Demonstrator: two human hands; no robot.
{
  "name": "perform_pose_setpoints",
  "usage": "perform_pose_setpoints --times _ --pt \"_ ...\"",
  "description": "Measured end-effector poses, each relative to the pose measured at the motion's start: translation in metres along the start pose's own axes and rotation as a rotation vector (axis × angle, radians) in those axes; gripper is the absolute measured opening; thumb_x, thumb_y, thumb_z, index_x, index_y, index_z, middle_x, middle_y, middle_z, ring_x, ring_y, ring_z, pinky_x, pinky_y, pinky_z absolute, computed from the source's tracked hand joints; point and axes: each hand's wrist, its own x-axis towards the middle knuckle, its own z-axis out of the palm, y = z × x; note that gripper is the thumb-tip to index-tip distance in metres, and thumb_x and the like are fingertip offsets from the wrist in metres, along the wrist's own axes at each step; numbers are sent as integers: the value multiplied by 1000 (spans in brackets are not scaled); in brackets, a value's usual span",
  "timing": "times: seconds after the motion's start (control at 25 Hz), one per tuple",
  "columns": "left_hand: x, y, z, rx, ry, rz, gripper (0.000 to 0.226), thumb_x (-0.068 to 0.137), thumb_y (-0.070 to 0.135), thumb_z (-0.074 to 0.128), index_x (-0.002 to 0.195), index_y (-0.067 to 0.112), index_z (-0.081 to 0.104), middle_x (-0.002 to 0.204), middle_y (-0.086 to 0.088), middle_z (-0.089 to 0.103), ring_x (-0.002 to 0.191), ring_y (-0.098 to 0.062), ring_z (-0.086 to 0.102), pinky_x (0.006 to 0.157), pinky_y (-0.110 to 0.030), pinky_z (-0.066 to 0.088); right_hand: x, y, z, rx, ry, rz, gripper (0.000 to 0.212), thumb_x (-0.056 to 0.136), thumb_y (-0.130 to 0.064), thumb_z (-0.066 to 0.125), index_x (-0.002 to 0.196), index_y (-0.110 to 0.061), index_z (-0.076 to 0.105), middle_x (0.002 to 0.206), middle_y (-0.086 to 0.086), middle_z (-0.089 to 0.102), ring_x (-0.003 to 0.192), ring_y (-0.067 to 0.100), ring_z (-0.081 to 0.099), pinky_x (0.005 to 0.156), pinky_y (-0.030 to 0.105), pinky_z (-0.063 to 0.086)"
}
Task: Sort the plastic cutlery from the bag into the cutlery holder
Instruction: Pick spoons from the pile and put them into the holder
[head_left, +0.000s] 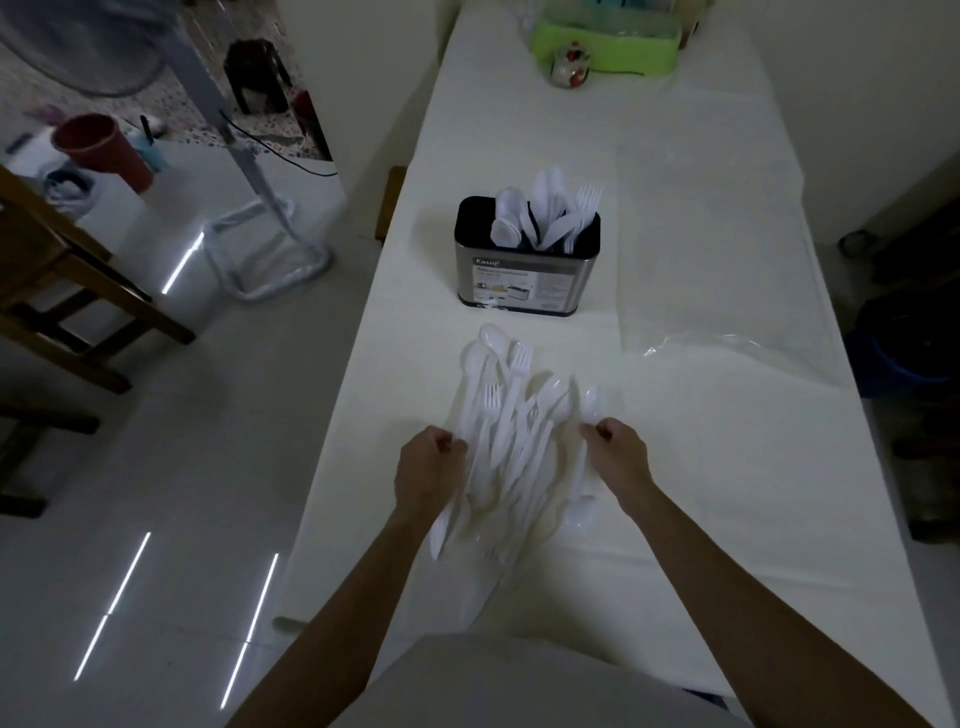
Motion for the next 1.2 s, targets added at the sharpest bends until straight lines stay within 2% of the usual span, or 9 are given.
perform_pose_setpoints --times 0.24,0.32,0.44,0.56,0.72,0.8,0.92,1.04,1.2 --pt "4 10 -6 -234 222 178 16 90 16 55 75 13 59 70 -2 62 63 -24 61 60 -35 50 -20 5 -10 274 4 -68 17 97 -21 43 93 -6 51 75 8 71 54 17 62 58 27 47" --pt "3 23 -13 -318 263 222 17 91 17 56 76 11 60 68 -7 62 59 -23 61 55 -26 49 -26 3 -9 305 -19 -105 19 98 -20 43 93 -6 56 73 9 71 47 14 60 55 21 47" --pt "0 44 -14 -312 172 175 17 91 13 56 76 6 62 65 -6 63 47 -8 57 44 -9 41 -33 -6 -5 436 -100 -110 25 98 -12 42 87 2 60 71 18 67 42 8 57 46 15 46" --pt "-8 47 1 -387 -39 40 15 89 13 58 80 4 66 65 -5 66 45 -10 58 44 -20 46 -36 -10 1 509 -132 -85 25 98 -13 43 84 -3 61 74 19 69 44 11 60 43 16 44" --pt "-14 40 19 -269 -103 73 19 90 15 57 75 6 65 58 -2 62 40 -2 53 46 -16 46 -29 4 -3 232 251 -348 28 97 -18 47 78 -4 61 64 11 64 49 17 56 51 27 47" --pt "-14 47 22 -162 -178 176 23 91 19 57 72 8 63 52 4 58 37 2 51 44 -9 43 -21 12 -11 -9 295 -510 28 96 -21 49 78 -4 61 67 7 62 56 20 54 54 33 44" --pt "-9 62 24 -124 -254 250 20 90 18 61 72 10 63 50 8 56 35 3 50 43 -8 41 -10 17 -16 -265 135 -574 27 97 -24 48 81 -7 63 71 5 66 62 20 59 58 32 45" --pt "1 69 25 -126 -246 263 21 87 20 63 69 10 63 50 3 58 35 0 50 44 -12 43 -11 14 -12 -98 -160 -424 29 99 -22 42 83 -7 61 60 0 64 56 15 59 61 29 47" --pt "27 72 22 -225 -161 258 16 87 25 64 81 9 65 63 2 62 41 -2 53 44 -12 43 -18 15 -4 100 -234 -291 32 101 -23 37 89 -7 62 57 -9 44 46 3 39 50 20 34"
